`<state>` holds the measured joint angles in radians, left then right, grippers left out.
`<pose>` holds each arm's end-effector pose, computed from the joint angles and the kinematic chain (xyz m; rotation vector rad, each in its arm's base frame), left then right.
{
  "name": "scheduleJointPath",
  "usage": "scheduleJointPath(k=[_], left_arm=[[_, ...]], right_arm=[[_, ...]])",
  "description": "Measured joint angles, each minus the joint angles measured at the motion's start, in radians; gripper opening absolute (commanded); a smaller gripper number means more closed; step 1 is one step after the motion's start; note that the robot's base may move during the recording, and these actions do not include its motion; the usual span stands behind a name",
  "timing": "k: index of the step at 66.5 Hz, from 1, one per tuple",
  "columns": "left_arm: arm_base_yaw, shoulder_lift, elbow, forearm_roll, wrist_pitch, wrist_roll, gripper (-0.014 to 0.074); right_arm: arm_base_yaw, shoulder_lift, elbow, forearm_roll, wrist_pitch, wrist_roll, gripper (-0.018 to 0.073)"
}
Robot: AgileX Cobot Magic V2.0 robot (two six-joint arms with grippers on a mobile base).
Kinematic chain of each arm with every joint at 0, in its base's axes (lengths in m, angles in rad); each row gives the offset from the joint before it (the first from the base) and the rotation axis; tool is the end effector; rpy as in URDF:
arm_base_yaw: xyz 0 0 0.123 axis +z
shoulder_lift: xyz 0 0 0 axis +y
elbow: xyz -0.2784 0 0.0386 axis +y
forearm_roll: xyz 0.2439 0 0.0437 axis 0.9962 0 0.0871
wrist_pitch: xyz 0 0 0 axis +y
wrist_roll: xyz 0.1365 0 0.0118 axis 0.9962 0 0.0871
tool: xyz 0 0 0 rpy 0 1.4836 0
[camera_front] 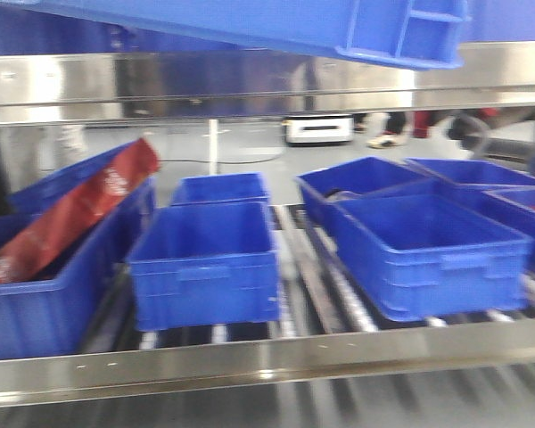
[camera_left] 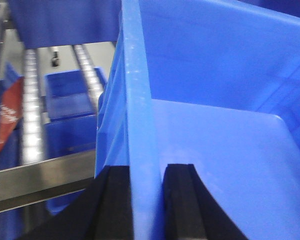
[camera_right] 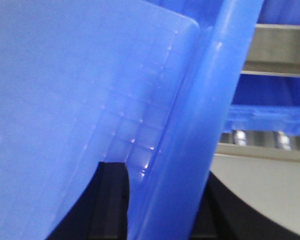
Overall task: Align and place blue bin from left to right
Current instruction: 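Drive the base with the held bin up to another bin shelf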
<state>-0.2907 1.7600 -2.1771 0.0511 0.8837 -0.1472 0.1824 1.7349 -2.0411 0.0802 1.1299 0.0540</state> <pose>0.4065 -0.1160 0.4772 0.1457 1.9508 -0.2293 0.3957 0.0831 0.4148 -0.1460 2.3093 0.2217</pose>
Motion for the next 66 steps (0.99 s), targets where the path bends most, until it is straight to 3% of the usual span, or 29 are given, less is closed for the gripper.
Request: scheduleJointPath(k=[66], left_arm=[[0.0, 0.0, 0.0, 0.0, 0.0, 0.0, -0.0111]], right_arm=[[0.0, 0.0, 0.0, 0.0, 0.0, 0.0, -0.0069]])
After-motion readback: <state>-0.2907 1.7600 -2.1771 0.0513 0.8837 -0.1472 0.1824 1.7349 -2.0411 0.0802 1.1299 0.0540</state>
